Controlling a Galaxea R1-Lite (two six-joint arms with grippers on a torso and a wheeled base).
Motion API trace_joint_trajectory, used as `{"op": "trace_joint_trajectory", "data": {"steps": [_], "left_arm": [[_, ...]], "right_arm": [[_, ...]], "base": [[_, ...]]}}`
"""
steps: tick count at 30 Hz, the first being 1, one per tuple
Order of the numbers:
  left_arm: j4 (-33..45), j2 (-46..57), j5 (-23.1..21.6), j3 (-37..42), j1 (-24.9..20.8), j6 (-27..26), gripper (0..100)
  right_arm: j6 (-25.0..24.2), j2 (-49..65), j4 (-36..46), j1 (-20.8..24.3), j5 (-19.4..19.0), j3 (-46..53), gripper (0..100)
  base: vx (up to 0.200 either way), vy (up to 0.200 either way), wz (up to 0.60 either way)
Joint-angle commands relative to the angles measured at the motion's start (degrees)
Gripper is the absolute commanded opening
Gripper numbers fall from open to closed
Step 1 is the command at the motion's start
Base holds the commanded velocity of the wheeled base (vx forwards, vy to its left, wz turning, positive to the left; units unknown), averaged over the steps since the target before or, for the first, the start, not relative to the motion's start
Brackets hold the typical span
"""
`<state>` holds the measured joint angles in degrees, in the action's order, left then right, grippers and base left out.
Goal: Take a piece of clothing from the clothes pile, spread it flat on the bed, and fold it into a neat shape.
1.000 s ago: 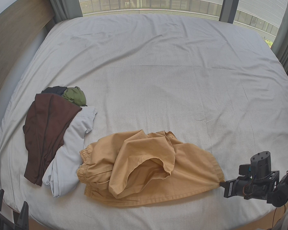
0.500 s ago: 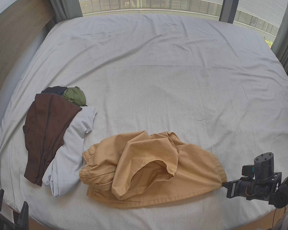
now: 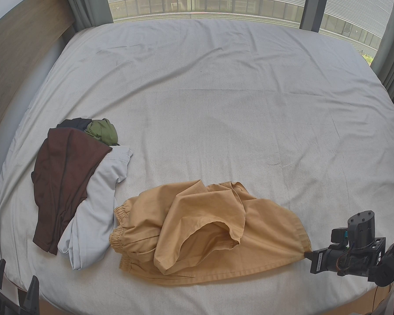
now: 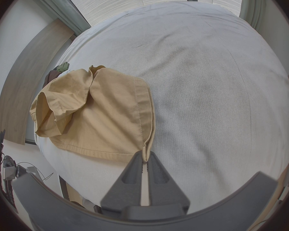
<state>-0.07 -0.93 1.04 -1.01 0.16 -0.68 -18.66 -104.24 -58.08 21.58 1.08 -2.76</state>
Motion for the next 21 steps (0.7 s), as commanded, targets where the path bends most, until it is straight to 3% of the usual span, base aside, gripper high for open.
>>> {"op": "trace_joint_trajectory", "data": {"steps": [1,11,21], "left_arm": [[0.0,0.9,0.0,1.0,0.0,0.0,100],[0.0,0.9,-0.1,1.0,0.0,-0.5,100],[0.0,0.9,-0.2,1.0,0.0,-0.3,100]], "right_arm": [[-0.1,-0.1,-1.4,0.5,-0.1,-0.2,100],[0.7,1.1,-11.0,4.9,0.1,-0.1,100],[1.3,0.8,-12.8,8.1,0.0,-4.6,100]], "base": [[0.0,0.0,0.0],[0.0,0.0,0.0],[0.0,0.0,0.0]]}}
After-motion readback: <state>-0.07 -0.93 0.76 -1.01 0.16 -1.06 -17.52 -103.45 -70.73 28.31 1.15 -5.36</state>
